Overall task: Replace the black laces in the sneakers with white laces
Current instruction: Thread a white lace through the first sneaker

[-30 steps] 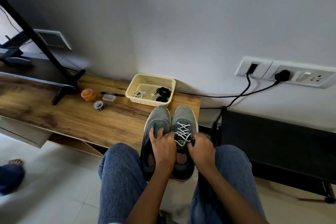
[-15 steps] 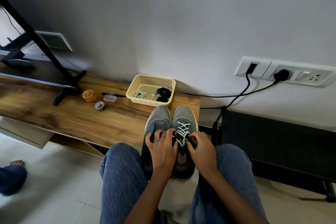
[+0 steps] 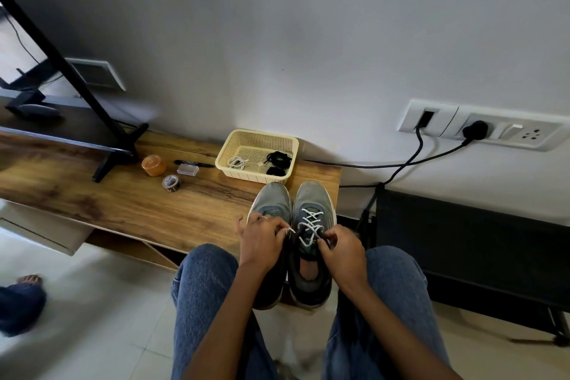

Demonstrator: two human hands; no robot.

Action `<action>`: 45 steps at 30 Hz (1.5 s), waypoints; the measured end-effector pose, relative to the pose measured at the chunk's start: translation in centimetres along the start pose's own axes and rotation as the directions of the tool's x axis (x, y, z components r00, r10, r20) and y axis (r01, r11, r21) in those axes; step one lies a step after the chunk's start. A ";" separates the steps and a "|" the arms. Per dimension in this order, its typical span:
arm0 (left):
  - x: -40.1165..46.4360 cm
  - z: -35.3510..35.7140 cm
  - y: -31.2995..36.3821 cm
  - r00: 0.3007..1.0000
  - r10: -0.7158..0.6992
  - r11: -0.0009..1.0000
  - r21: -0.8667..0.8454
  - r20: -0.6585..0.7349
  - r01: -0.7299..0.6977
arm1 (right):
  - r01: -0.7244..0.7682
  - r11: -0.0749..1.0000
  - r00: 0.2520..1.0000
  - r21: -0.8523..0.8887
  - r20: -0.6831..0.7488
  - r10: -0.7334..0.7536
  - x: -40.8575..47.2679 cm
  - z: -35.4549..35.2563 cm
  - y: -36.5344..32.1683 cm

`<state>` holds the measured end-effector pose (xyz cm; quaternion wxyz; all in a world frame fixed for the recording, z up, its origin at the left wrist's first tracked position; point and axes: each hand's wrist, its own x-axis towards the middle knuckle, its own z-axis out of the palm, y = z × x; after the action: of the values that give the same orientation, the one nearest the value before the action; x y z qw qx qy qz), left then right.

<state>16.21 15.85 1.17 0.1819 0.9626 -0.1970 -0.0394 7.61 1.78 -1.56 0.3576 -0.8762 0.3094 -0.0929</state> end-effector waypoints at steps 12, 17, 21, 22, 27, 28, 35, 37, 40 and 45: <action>-0.7 -0.3 -1.4 0.999 -0.009 0.999 0.041 -0.037 0.011 | 0.008 1.000 1.000 -0.015 -0.022 -0.008 -0.1 0.1 -0.4; -0.7 0.4 0.6 0.994 0.103 0.986 0.129 0.020 -0.105 | 0.033 0.998 0.999 0.044 0.014 -0.034 0.2 -0.1 0.1; -1.0 1.0 0.8 0.999 0.047 0.992 0.119 -0.024 -0.043 | -0.015 0.971 0.996 0.237 0.092 -0.007 0.7 -1.0 0.8; -1.1 1.1 0.8 0.999 0.041 0.993 0.115 -0.033 -0.037 | -0.046 0.965 0.993 0.259 0.116 0.016 0.7 -1.3 0.9; -1.1 1.2 1.0 0.998 0.015 0.994 0.109 -0.064 -0.008 | -0.198 0.950 0.969 0.240 0.195 0.152 1.3 -1.9 0.4; -1.0 1.2 1.0 0.997 0.007 0.994 0.113 -0.073 0.002 | -0.202 0.962 0.964 0.186 0.210 0.162 1.5 -2.1 0.3; -1.0 1.2 0.8 0.990 -0.029 0.992 0.121 -0.138 0.046 | -0.256 0.963 0.949 0.082 0.213 0.234 2.4 -4.0 1.6; -0.9 1.3 0.9 0.991 -0.025 0.993 0.115 -0.130 0.040 | -0.282 0.954 0.940 0.096 0.227 0.255 2.1 -4.0 1.9; -0.8 1.3 0.8 0.995 -0.008 0.996 0.085 -0.096 0.016 | -0.265 0.957 0.944 0.114 0.231 0.234 1.9 -3.9 1.4; -0.5 0.9 0.3 0.998 0.062 0.998 0.021 0.020 -0.063 | -0.161 0.984 0.949 0.076 0.284 0.133 2.0 -3.6 0.4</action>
<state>15.53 15.45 0.48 0.1706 0.9575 -0.2291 -0.0410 7.58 -1.69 0.71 0.4461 -0.8364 0.3155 0.0429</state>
